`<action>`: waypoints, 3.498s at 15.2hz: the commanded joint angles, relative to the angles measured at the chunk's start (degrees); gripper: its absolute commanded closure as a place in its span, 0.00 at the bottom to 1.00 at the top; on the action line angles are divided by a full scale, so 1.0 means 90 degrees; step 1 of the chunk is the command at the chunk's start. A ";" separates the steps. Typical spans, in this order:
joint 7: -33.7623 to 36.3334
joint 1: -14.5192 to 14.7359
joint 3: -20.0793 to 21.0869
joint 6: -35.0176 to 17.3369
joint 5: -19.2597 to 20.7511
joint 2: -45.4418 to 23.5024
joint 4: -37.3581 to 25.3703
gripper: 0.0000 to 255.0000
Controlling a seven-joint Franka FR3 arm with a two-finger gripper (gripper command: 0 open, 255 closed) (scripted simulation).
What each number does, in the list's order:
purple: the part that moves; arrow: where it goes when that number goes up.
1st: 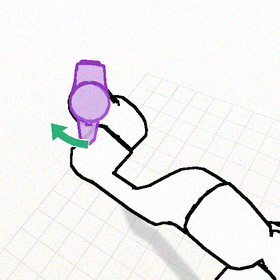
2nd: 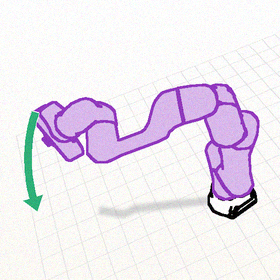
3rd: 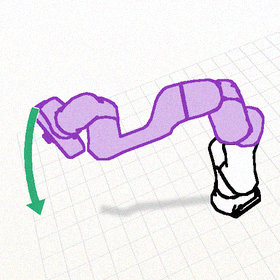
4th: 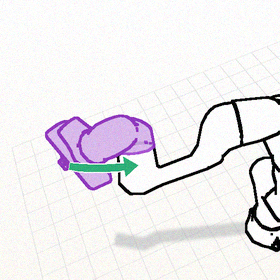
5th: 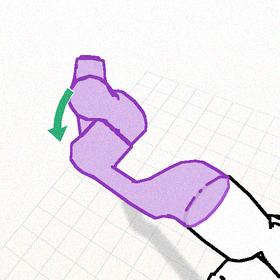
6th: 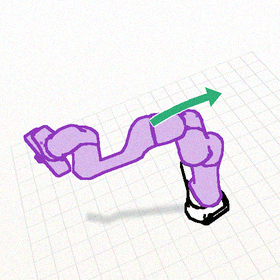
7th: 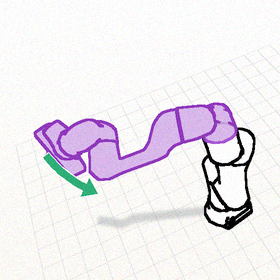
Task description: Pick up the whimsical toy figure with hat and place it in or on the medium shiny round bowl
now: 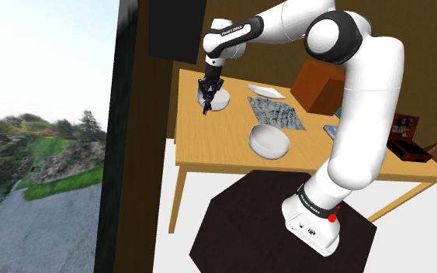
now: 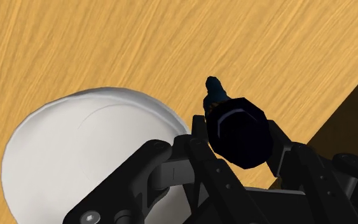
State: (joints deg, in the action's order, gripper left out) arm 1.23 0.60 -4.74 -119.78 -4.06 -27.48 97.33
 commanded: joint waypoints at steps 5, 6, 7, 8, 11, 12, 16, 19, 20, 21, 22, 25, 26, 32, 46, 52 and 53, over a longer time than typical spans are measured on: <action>0.0020 0.0003 -0.0015 0.0427 0.0029 0.0229 -0.0199 1.00; 0.0024 0.0003 -0.0017 0.0497 0.0034 0.0264 -0.0234 1.00; 0.0028 0.0004 -0.0019 0.0568 0.0038 0.0298 -0.0271 1.00; 0.0032 0.0004 -0.0021 0.0640 0.0042 0.0329 -0.0313 1.00; 0.0043 0.0006 -0.0026 0.0857 0.0054 0.0420 -0.0439 1.00; 0.0047 0.0006 -0.0027 0.0931 0.0058 0.0449 -0.0484 1.00; 0.0061 0.0007 -0.0033 0.1229 0.0072 0.0550 -0.0681 1.00; 0.0071 0.0006 -0.0037 0.1458 0.0081 0.0613 -0.0848 1.00; 0.0074 0.0006 -0.0038 0.1535 0.0083 0.0631 -0.0907 1.00; 0.0077 0.0005 -0.0039 0.1613 0.0086 0.0648 -0.0968 1.00; 0.0080 0.0004 -0.0040 0.1691 0.0088 0.0664 -0.1030 1.00; 0.0089 0.0002 -0.0042 0.1930 0.0094 0.0703 -0.1231 1.00; 0.0092 0.0001 -0.0043 0.2011 0.0096 0.0714 -0.1301 1.00; -0.0099 -0.0073 -0.0147 0.1616 0.0209 0.2031 0.0412 1.00; -0.0668 -0.0507 -0.0538 0.1557 0.0775 0.5342 0.3759 1.00; -0.0999 -0.0839 -0.0766 0.1974 0.1146 0.6749 0.4729 1.00; -0.1065 -0.0905 -0.0809 0.2069 0.1216 0.6983 0.4864 1.00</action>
State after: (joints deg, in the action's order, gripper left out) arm -7.51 -6.81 -11.45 -101.95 6.10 32.94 139.52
